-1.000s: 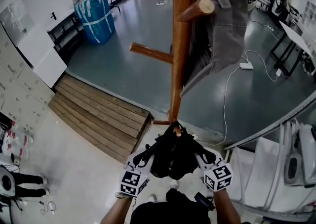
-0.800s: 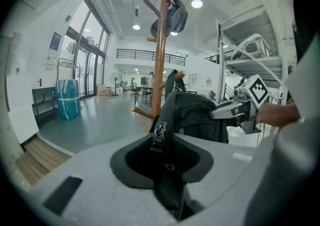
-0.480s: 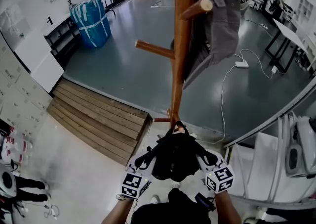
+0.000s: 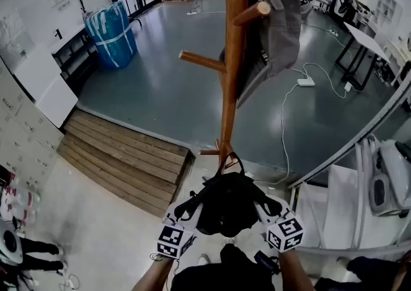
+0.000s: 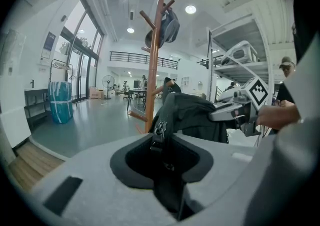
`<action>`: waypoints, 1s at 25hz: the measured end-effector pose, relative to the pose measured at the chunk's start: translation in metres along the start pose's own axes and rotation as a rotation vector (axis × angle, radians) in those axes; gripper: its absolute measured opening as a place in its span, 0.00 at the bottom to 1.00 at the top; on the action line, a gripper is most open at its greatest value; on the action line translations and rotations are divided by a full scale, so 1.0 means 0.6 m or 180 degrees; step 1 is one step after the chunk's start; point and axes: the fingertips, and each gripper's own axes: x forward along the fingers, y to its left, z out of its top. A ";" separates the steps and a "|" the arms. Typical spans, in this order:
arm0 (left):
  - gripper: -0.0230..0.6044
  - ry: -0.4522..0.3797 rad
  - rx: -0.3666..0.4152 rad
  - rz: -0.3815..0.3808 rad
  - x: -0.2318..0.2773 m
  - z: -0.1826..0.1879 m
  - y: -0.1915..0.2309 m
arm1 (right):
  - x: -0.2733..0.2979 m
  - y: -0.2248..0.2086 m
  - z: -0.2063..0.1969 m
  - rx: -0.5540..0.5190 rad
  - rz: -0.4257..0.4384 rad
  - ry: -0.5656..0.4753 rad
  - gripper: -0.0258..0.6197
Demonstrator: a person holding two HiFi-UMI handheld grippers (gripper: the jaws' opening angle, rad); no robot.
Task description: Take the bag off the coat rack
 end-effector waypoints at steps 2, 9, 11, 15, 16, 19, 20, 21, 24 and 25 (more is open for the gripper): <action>0.19 -0.0023 0.0007 -0.0021 -0.005 0.002 -0.004 | -0.007 0.006 -0.001 0.0005 -0.0022 -0.0021 0.18; 0.19 -0.0065 0.0035 -0.0102 -0.025 0.004 -0.020 | -0.036 0.025 -0.002 0.0005 -0.0096 -0.0065 0.18; 0.19 -0.0070 0.0041 -0.0123 -0.029 0.004 -0.025 | -0.043 0.028 -0.004 0.0010 -0.0107 -0.0068 0.18; 0.19 -0.0073 0.0041 -0.0152 -0.036 0.005 -0.036 | -0.058 0.030 -0.009 0.0029 -0.0119 -0.0068 0.18; 0.19 -0.0069 0.0040 -0.0158 -0.038 0.003 -0.039 | -0.062 0.031 -0.011 0.0031 -0.0124 -0.0068 0.18; 0.19 -0.0059 0.0031 -0.0172 -0.046 -0.007 -0.048 | -0.072 0.037 -0.020 0.0039 -0.0146 -0.0078 0.18; 0.19 -0.0060 0.0028 -0.0174 -0.049 -0.009 -0.049 | -0.074 0.039 -0.021 0.0040 -0.0144 -0.0084 0.18; 0.19 -0.0063 0.0024 -0.0177 -0.052 -0.011 -0.052 | -0.076 0.042 -0.023 0.0040 -0.0139 -0.0087 0.18; 0.19 -0.0059 -0.0012 -0.0196 -0.065 -0.018 -0.063 | -0.089 0.051 -0.031 0.0048 -0.0135 -0.0083 0.18; 0.19 -0.0058 -0.0029 -0.0201 -0.069 -0.020 -0.068 | -0.094 0.054 -0.034 0.0054 -0.0142 -0.0084 0.18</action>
